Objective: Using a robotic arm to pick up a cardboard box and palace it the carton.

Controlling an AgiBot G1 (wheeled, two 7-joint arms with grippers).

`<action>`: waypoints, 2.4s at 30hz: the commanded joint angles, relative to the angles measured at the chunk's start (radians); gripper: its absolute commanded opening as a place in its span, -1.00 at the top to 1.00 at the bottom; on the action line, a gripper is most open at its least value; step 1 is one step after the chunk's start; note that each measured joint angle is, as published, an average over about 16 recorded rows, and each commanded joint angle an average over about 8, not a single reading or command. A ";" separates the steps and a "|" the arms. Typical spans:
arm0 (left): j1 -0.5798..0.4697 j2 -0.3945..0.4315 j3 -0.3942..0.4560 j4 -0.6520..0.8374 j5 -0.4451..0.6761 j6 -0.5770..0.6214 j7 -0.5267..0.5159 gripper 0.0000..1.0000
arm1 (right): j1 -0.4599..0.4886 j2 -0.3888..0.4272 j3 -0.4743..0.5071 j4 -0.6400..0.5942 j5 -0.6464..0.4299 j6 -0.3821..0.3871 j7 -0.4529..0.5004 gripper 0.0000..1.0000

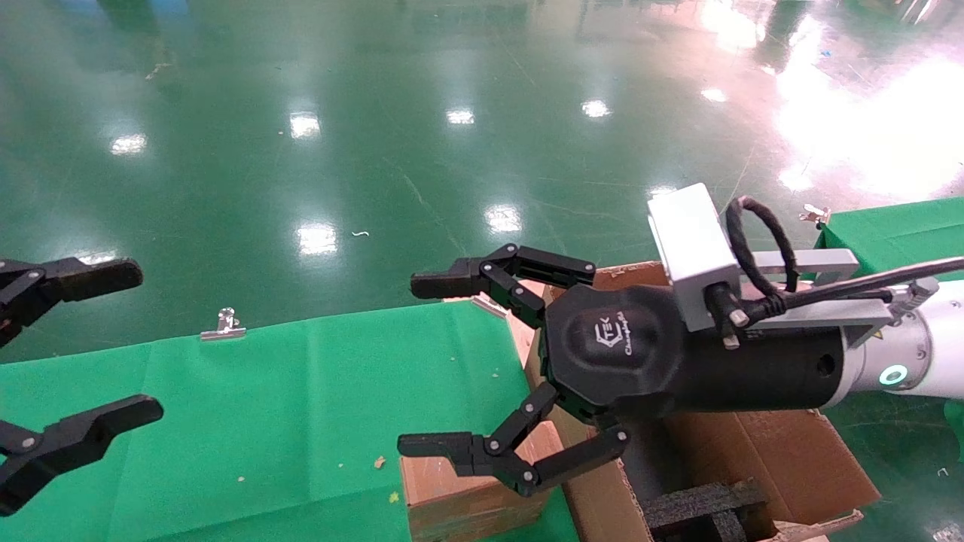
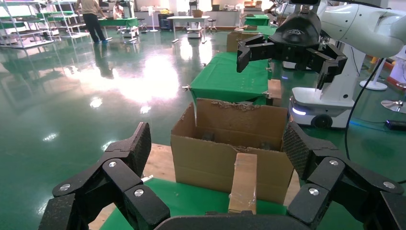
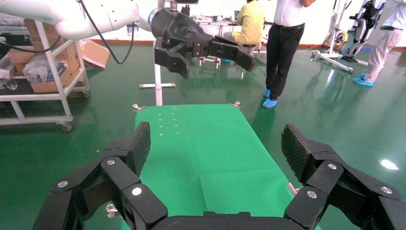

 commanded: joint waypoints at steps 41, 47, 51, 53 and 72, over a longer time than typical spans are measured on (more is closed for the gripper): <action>0.000 0.000 0.000 0.000 0.000 0.000 0.000 1.00 | 0.063 0.013 -0.072 -0.015 -0.143 -0.050 0.011 -1.00; 0.000 0.000 0.000 0.000 0.000 0.000 0.000 1.00 | 0.165 -0.018 -0.195 -0.040 -0.314 -0.086 -0.001 -1.00; 0.000 0.000 0.000 0.000 0.000 0.000 0.000 1.00 | 0.235 -0.053 -0.292 -0.064 -0.417 -0.088 -0.024 -1.00; 0.000 0.000 0.000 0.000 0.000 0.000 0.000 1.00 | 0.269 -0.077 -0.338 -0.083 -0.463 -0.087 -0.037 -1.00; 0.000 0.000 0.000 0.000 0.000 0.000 0.000 1.00 | 0.518 -0.292 -0.660 -0.217 -0.769 -0.082 -0.071 -1.00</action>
